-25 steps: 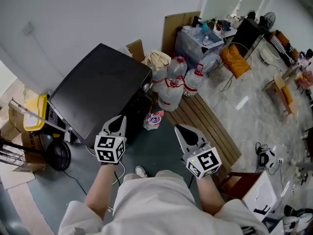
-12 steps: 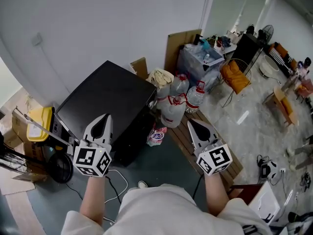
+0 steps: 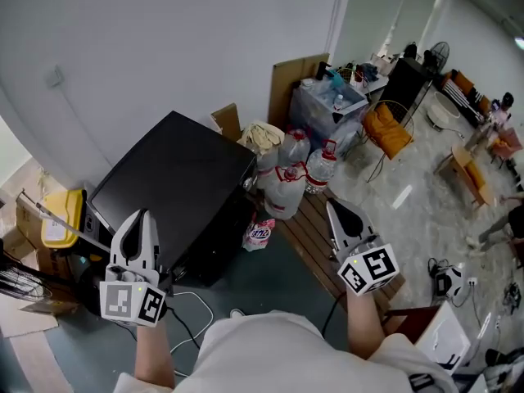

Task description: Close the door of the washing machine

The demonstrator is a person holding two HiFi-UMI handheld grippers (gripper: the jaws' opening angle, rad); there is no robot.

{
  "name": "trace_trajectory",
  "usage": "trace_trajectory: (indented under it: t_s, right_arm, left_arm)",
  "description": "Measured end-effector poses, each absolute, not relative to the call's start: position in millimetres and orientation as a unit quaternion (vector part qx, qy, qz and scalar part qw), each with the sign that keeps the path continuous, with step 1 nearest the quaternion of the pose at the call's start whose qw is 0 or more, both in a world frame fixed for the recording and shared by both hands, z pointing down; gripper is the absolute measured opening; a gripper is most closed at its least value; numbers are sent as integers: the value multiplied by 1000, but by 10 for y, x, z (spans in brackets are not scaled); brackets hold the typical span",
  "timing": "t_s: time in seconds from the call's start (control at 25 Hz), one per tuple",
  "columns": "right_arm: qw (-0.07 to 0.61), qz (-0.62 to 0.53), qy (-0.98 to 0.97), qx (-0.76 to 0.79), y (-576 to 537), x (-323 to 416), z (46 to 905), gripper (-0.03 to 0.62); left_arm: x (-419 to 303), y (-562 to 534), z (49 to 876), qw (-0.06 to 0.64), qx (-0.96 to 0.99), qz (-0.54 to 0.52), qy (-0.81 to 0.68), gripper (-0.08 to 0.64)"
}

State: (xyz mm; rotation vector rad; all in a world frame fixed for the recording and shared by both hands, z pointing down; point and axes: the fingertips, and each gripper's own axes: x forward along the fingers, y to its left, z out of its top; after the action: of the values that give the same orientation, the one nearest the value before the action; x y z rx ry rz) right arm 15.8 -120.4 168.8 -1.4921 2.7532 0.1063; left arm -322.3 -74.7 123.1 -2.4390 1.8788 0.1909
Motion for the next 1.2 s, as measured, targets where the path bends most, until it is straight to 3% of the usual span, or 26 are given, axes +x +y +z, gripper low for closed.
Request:
trace_trajectory:
  t_s: [0.32,0.52,1.2]
  right_arm:
    - [-7,7,871,-491,-1085,287,1919,-2]
    - [33,-34,874,-483,-1048,305,1897,-2]
    - [35,-52,896,-439,-863,-27,2029,-2]
  left_arm:
    - [-3551,-336,1590,8,-747,69,661,5]
    - [-3696,-179,1694,2,-728,64,683,5]
    - [-3545,24,1586,9,-728,65,683,5]
